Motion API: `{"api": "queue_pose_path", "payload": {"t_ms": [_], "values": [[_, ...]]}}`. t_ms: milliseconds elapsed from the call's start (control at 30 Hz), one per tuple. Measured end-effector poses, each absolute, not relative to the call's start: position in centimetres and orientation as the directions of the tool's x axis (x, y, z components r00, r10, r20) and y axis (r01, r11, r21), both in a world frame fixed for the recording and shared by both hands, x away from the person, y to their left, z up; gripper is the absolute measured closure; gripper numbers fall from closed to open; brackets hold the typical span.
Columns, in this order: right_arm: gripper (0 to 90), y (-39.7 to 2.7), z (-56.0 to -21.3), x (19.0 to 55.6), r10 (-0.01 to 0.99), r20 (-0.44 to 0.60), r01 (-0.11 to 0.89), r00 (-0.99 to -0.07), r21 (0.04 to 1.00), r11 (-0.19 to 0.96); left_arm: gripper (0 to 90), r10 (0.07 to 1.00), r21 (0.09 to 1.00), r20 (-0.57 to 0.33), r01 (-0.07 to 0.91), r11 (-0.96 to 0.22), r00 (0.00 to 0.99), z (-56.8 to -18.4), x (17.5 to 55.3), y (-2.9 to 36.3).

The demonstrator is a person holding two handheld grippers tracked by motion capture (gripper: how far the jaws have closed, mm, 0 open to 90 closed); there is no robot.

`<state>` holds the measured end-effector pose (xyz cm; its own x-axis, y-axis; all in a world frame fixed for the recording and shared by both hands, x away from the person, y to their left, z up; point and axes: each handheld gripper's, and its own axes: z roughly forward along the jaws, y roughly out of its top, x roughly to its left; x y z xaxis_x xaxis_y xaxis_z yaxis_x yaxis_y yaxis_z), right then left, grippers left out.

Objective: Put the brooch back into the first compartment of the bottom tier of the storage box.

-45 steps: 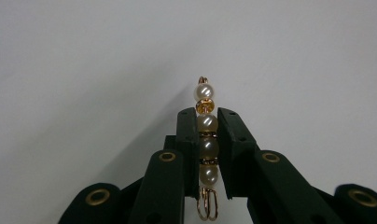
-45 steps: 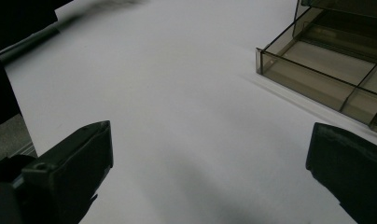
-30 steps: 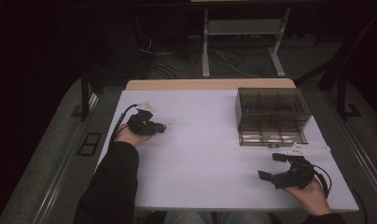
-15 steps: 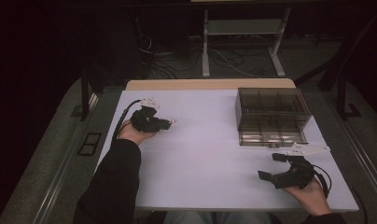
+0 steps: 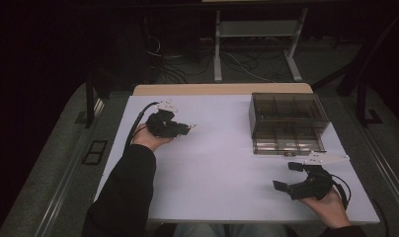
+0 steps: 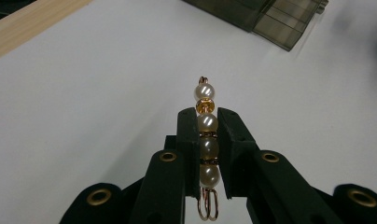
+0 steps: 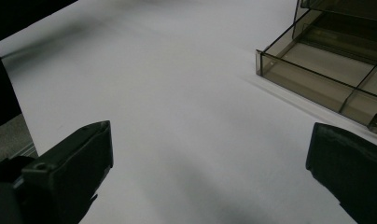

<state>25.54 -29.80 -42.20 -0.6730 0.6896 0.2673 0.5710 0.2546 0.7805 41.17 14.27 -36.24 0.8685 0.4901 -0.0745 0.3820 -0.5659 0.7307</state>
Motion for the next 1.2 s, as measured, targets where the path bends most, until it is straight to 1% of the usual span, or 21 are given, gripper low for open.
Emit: {"api": "queue_pose_path", "payload": {"t_ms": [367, 733, 1200], "values": [[0.1, -29.8, -42.2, 25.6, 0.689, 0.262, 0.564, -0.676, 0.786, 0.254, 79.0, 0.465, 0.747, -0.072, 0.357, -0.562, 0.882, -35.6, 41.1, 12.4], [0.1, -29.9, -42.1, 25.5, 0.69, 0.265, 0.563, -0.673, 0.789, 0.246, 79.0, 0.418, 0.759, -0.064, 0.317, -0.569, 0.906, -35.1, 41.1, 9.7], [0.1, -30.0, -42.0, 25.4, 0.692, 0.264, 0.562, -0.672, 0.79, 0.244, 79.0, 0.373, 0.753, -0.063, 0.289, -0.591, 0.926, -35.2, 41.1, 6.7]]}}
